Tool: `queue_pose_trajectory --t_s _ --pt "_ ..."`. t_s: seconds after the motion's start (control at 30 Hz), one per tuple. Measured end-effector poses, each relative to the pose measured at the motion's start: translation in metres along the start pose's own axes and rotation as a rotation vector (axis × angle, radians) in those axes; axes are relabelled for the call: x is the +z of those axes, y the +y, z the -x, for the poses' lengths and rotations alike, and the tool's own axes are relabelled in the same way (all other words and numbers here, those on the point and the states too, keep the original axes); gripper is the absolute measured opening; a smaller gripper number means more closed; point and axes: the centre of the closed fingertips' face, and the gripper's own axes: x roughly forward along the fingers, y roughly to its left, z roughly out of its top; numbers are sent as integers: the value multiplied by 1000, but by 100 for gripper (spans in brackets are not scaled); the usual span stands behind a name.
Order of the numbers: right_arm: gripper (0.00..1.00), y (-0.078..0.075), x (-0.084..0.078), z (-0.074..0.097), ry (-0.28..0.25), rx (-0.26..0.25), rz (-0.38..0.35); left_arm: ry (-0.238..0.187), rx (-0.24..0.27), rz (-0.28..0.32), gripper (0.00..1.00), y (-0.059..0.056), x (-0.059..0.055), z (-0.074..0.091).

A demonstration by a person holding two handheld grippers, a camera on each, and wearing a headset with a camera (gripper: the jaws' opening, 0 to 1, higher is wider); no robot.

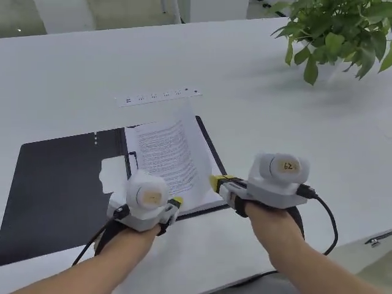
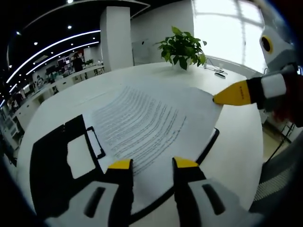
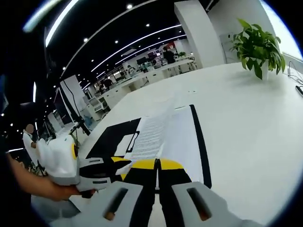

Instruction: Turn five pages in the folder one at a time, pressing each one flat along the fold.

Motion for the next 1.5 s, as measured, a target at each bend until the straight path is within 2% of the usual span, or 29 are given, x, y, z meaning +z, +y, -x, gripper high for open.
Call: queue_pose_trajectory --t_s 0.03,0.13,0.3,0.33,0.37,0.53,0.83,1.1,1.37,1.5 --pt "0 3 2 1 -6 6 -9 -3 4 -16 31 3 -1 6" --pt "0 14 5 2 -25 27 -22 -23 11 -7 31 12 -1 20" --pt "0 41 14 2 -57 74 -50 -88 42 -4 32 28 11 53" --pt "0 43 14 1 -57 77 -49 -92 44 -3 32 29 12 55" --pt "0 53 16 0 -63 95 -47 -107 56 6 32 36 15 65" --pt "0 81 19 -6 -71 143 -45 -155 93 25 31 54 20 91" --pt "0 136 20 -20 -64 231 -9 -198 169 71 30 94 10 134" --pt "0 182 5 -37 -22 296 25 -203 227 92 29 124 -6 164" --pt "0 213 -14 -51 27 327 59 -216 268 121 30 143 -15 186" --pt "0 228 -27 -67 66 331 88 -224 287 133 29 152 -20 195"
